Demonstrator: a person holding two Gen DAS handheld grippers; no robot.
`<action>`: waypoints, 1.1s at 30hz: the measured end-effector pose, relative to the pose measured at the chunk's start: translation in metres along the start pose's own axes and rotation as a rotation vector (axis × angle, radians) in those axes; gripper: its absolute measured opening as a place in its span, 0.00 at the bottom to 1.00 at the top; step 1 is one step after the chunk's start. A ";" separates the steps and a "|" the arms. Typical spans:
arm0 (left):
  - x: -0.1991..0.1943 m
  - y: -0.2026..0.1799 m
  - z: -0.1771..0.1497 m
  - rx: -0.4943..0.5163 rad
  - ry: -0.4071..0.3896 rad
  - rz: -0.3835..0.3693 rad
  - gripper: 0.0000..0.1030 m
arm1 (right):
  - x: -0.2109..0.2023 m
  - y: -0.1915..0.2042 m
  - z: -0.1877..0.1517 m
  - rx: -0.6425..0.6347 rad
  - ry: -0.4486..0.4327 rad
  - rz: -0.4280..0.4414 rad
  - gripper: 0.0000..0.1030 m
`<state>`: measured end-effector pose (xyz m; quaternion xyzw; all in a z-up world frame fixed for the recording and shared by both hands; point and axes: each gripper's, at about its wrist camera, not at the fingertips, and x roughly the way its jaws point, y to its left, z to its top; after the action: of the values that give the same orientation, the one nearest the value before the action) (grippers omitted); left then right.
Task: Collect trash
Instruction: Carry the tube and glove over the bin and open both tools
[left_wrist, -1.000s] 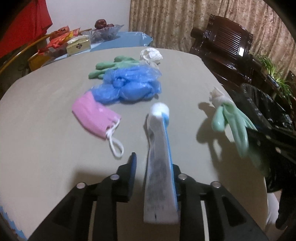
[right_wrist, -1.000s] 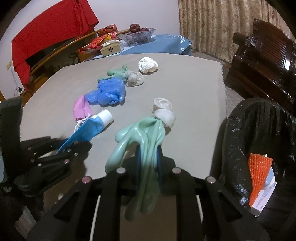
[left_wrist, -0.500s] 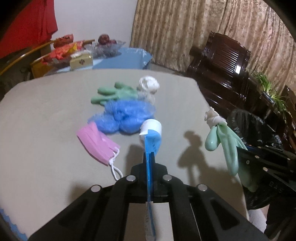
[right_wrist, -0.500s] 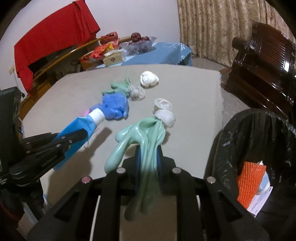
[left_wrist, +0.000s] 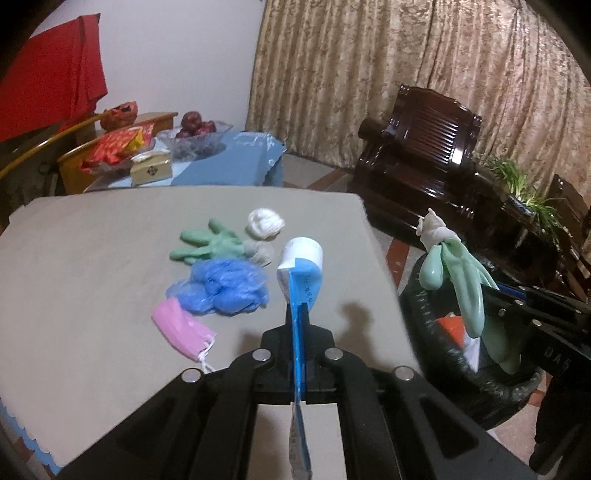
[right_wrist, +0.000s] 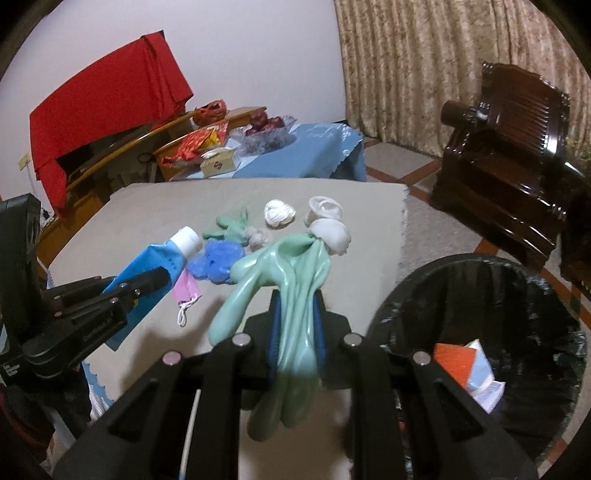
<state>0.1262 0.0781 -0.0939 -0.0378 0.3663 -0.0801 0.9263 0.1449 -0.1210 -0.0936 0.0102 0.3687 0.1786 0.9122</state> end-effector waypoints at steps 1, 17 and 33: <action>-0.002 -0.004 0.002 0.004 -0.005 -0.003 0.01 | -0.007 -0.005 0.001 0.008 -0.007 -0.004 0.15; 0.001 -0.088 0.022 0.101 -0.020 -0.130 0.01 | -0.070 -0.081 -0.009 0.096 -0.083 -0.153 0.15; 0.040 -0.186 0.028 0.202 0.009 -0.272 0.01 | -0.082 -0.160 -0.055 0.195 -0.035 -0.305 0.15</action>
<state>0.1517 -0.1117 -0.0760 0.0066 0.3521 -0.2415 0.9042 0.1044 -0.3040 -0.1031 0.0455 0.3656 0.0014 0.9297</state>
